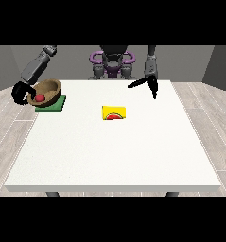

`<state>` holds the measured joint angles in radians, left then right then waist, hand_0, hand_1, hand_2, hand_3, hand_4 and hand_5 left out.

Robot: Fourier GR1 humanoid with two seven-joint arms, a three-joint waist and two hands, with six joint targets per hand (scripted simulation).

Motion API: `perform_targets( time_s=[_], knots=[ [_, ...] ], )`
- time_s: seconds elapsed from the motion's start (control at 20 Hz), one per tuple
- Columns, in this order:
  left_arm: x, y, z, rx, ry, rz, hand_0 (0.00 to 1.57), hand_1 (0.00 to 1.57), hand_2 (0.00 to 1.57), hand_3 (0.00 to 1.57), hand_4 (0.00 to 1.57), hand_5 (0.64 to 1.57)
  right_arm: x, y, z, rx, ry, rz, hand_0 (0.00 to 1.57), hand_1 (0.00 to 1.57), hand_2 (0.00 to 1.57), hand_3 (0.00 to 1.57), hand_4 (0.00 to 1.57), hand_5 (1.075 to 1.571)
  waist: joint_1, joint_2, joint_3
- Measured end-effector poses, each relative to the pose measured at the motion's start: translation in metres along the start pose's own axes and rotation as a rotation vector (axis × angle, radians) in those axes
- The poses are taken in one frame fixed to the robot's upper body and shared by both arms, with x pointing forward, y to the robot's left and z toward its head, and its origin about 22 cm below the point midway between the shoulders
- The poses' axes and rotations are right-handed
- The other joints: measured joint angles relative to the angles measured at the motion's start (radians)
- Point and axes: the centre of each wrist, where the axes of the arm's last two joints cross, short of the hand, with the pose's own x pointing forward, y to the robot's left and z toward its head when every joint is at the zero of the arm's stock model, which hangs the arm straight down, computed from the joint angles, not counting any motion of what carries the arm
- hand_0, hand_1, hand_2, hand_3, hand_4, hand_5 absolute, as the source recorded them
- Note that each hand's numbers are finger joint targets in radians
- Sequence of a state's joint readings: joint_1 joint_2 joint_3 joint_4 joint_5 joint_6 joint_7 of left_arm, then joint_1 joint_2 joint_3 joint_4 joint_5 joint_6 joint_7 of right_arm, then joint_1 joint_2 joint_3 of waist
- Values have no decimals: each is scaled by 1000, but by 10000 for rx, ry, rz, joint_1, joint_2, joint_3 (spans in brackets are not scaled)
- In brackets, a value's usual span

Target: Pick the cup and pour the ball into the bowl, then pick the bowl and place it on the pad

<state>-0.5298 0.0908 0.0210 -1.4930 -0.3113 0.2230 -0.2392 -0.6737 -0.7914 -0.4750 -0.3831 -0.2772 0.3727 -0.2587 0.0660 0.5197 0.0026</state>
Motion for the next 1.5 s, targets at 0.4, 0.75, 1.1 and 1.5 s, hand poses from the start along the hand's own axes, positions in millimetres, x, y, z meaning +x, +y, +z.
perform_targets(
  time_s=[0.4, 0.75, 1.1, 1.5],
  knots=[
    [12, 7, 10, -219, 304, 200, 0, 0, 0, 0, 0, 1566, 3, -5, -1, -208, 557, -786, 1571, 1571, 1571, 489, 739, 1570, 23, -406, -10],
    [6, 13, 15, -166, 540, 317, 0, 0, 0, 0, 0, 1567, -13, -1, 3, 10, 1190, -183, 1571, 1571, 1571, 1014, 694, 1567, -23, -700, -15],
    [21, 13, 11, -98, 235, 336, 0, 0, 0, 0, 0, 1565, -3, -12, 5, -613, 1481, 870, 751, 751, 473, 739, 0, 1514, 14, -352, -11],
    [31, 25, 20, 8, 134, 366, 0, 0, 0, 0, 0, 1567, 28, -36, 8, -1363, 1214, 1788, 0, 0, 376, 158, 0, 1488, -51, -209, -12]
  ],
)
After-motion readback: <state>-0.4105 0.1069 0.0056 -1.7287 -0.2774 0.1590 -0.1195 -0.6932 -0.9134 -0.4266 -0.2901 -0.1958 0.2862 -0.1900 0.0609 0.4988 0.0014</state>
